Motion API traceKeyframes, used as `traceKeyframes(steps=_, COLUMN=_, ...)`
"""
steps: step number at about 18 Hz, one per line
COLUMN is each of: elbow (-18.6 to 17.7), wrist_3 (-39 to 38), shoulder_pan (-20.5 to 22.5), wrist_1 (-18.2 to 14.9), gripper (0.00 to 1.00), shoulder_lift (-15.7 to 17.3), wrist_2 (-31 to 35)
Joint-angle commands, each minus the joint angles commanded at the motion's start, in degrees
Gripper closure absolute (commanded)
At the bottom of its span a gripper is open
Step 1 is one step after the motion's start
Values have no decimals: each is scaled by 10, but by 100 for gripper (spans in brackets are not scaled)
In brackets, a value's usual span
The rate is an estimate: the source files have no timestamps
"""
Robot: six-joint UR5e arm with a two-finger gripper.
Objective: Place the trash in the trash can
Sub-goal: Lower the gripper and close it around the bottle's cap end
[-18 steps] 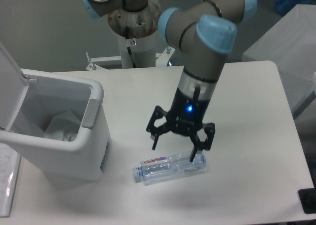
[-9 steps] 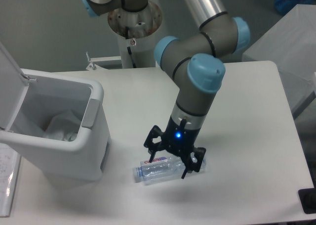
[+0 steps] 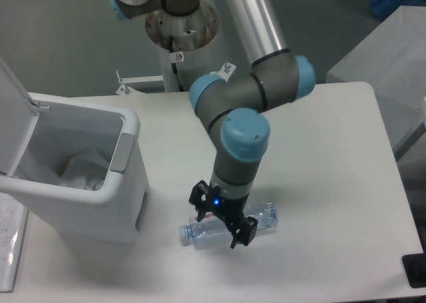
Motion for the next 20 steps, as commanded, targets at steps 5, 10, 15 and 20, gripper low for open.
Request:
traceKeyframes(steps=5, elbow=-3, wrist_3=9, shoulder_pan=-8, wrist_1=-11, gripper=0, shoulder_lift=-7, wrist_2=11)
traceKeyframes(steps=10, elbow=-1, wrist_3=10, shoulder_pan=-24, wrist_1=-13, gripper=0, shoulder_lift=-26, wrist_2=58)
traceKeyframes(steps=15, elbow=1, wrist_3=7, shoulder_pan=-27, wrist_1=-12, gripper=0, shoulder_lift=-43, wrist_2=66)
traceKeyframes(steps=20, elbow=4, wrist_3=3, shoulder_pan=-38, wrist_1=-10, gripper=0, shoulder_lift=-59, wrist_2=94)
